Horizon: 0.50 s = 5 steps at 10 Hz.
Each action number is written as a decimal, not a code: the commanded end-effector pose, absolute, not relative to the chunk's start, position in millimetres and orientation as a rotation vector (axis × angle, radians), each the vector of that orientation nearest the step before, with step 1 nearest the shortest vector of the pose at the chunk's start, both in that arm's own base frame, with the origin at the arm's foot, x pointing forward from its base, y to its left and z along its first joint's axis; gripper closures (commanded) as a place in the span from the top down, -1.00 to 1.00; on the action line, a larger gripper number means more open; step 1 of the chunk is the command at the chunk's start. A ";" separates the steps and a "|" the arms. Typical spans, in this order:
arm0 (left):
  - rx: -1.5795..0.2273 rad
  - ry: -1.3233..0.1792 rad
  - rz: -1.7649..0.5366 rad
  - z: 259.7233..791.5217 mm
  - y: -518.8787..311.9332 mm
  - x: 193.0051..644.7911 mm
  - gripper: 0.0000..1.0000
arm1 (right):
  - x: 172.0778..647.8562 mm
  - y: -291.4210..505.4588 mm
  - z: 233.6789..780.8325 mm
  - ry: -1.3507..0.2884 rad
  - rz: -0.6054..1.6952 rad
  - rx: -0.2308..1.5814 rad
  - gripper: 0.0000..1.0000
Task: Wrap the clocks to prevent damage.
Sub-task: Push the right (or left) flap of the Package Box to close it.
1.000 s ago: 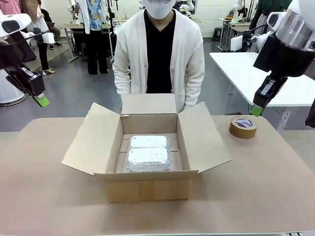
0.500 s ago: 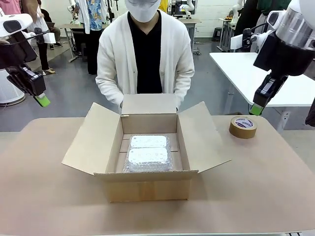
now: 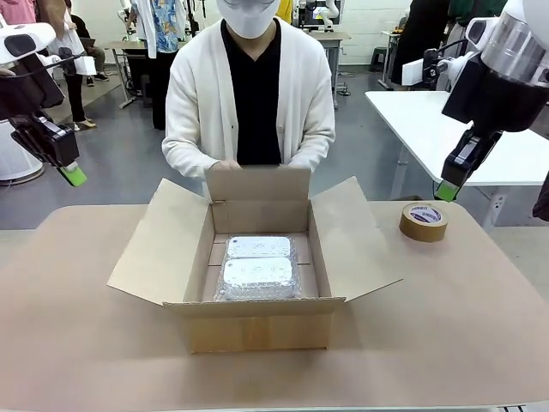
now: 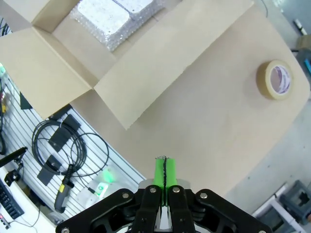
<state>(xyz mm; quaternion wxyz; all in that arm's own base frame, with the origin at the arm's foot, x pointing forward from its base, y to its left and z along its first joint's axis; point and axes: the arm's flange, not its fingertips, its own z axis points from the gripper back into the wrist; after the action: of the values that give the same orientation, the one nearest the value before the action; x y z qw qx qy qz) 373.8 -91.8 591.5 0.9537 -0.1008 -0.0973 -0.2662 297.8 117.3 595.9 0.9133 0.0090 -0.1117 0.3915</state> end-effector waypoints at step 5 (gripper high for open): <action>-0.198 -0.199 -0.521 594.5 -92.6 376.0 -0.99 | 298.2 120.8 595.4 -0.219 0.788 0.018 -0.98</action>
<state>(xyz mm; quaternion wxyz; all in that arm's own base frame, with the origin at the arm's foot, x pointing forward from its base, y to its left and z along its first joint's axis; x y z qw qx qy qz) 373.8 -91.7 591.6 0.9537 -0.1008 -0.0973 -0.2660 297.8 117.3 595.9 0.9133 0.0090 -0.1117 0.3915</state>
